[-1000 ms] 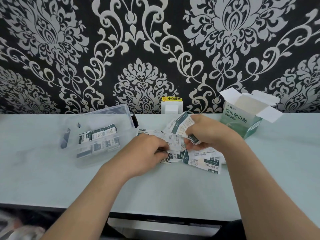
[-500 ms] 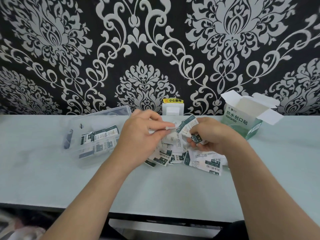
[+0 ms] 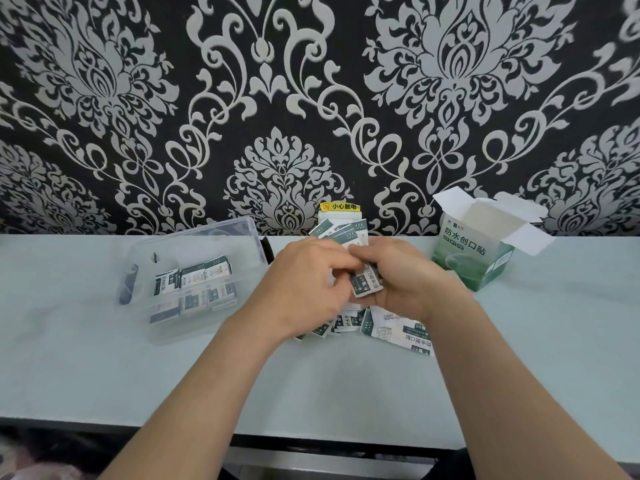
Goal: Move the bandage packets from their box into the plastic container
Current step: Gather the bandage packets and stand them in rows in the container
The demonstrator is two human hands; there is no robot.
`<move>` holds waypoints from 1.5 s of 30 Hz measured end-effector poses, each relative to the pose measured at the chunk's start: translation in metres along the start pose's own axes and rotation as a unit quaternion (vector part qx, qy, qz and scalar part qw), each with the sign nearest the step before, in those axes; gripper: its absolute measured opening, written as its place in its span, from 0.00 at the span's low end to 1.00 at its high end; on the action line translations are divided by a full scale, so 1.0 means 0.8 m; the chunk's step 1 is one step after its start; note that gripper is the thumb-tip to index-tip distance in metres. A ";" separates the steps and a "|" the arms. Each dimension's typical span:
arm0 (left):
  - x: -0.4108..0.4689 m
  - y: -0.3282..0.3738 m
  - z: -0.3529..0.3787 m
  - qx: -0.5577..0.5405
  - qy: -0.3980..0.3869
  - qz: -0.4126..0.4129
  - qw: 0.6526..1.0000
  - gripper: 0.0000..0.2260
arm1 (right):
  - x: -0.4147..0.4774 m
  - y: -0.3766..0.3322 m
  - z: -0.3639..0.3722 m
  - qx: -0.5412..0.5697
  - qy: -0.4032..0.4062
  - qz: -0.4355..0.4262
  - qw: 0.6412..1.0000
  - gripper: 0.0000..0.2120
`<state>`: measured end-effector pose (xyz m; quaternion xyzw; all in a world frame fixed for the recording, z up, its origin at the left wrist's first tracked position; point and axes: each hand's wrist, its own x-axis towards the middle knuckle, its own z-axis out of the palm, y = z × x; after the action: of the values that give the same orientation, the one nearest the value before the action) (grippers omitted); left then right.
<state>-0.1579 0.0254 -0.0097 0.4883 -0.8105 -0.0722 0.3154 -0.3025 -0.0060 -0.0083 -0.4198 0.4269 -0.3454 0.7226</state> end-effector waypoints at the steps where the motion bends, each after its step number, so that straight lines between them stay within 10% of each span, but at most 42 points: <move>1: 0.000 0.002 0.000 0.008 -0.007 -0.015 1.000 0.13 | 0.002 0.000 0.001 -0.016 0.013 -0.008 1.000 0.10; 10: 0.002 0.015 0.014 0.042 -0.040 -0.097 0.994 0.48 | 0.005 0.005 0.004 -0.140 -0.047 -0.057 0.987 0.09; 22: 0.010 0.018 -0.002 0.044 -0.060 -0.136 0.988 0.41 | 0.000 -0.005 -0.021 -0.114 -0.090 -0.068 0.987 0.08; 30: 0.007 0.018 -0.024 -0.144 0.091 -0.089 0.981 0.07 | -0.010 -0.015 -0.020 0.035 -0.140 -0.080 0.986 0.14; 35: 0.011 0.020 -0.023 -0.160 0.215 -0.089 0.959 0.20 | -0.011 -0.011 -0.001 0.021 -0.183 -0.051 0.982 0.11; 45: 0.018 0.011 -0.025 -0.154 0.140 -0.193 0.959 0.25 | -0.016 -0.005 0.010 -0.092 -0.303 -0.008 0.948 0.17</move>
<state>-0.1573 0.0215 0.0160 0.5866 -0.6277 -0.1865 0.4766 -0.3010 0.0057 0.0015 -0.5733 0.2140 -0.1669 0.7731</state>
